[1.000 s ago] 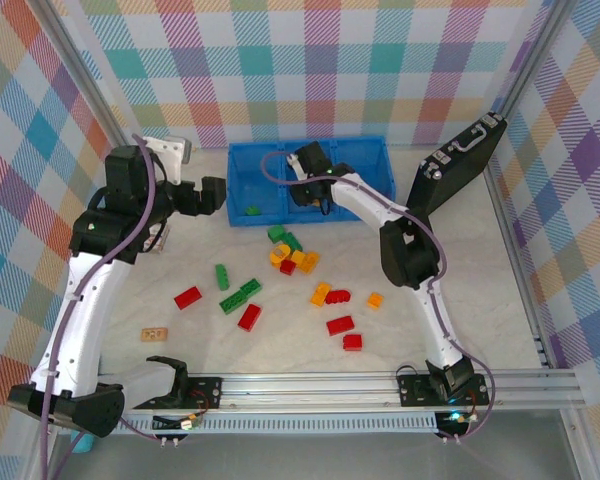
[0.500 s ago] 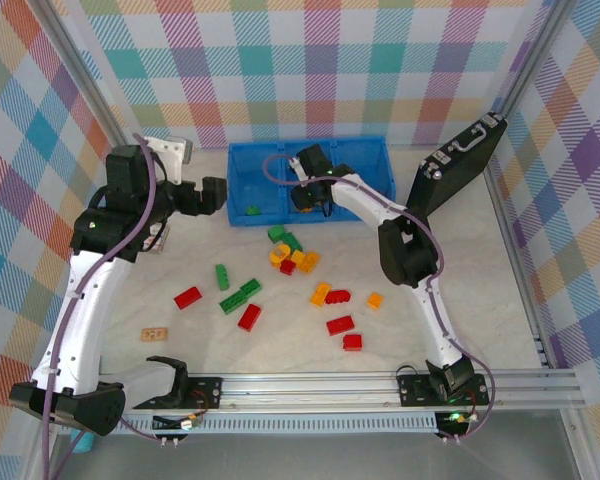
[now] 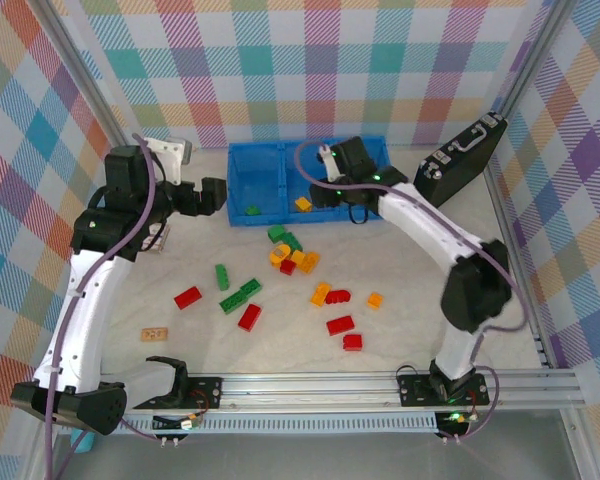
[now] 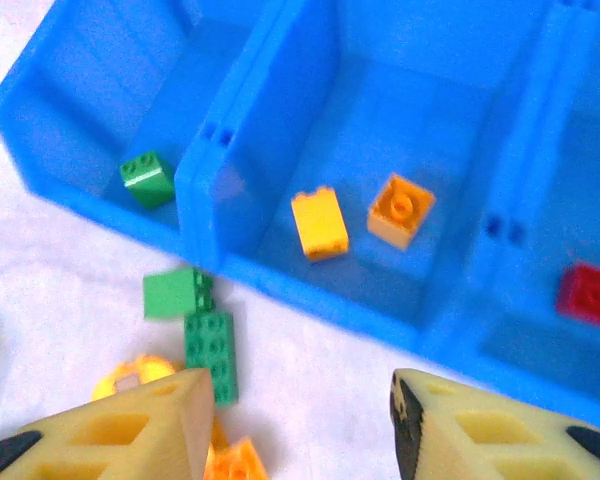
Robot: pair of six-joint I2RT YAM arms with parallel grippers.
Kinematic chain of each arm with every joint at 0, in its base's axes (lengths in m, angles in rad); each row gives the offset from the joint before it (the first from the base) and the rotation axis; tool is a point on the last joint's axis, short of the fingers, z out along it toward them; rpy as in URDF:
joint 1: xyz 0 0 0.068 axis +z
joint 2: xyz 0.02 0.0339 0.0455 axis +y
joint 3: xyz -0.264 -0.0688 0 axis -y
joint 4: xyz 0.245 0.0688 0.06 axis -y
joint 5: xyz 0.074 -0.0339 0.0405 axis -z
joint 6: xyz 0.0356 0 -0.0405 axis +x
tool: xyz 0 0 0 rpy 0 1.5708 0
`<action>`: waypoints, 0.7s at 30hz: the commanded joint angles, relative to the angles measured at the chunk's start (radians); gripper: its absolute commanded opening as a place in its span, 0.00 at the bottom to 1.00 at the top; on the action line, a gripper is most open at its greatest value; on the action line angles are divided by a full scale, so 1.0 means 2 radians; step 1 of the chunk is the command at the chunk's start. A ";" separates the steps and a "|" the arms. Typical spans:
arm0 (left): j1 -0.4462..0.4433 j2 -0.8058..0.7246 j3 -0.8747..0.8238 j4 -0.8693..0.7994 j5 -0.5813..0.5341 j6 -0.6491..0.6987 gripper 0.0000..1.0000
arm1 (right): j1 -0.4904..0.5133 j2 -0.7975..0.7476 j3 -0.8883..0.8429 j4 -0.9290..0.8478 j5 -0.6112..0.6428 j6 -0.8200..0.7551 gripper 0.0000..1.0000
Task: Sort the legos into containers by color
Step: Place the lego in the container, then pick up the lego from the center of the table.
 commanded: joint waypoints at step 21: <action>0.005 -0.021 -0.011 0.017 0.034 -0.011 1.00 | -0.004 -0.289 -0.436 -0.055 -0.014 0.464 0.61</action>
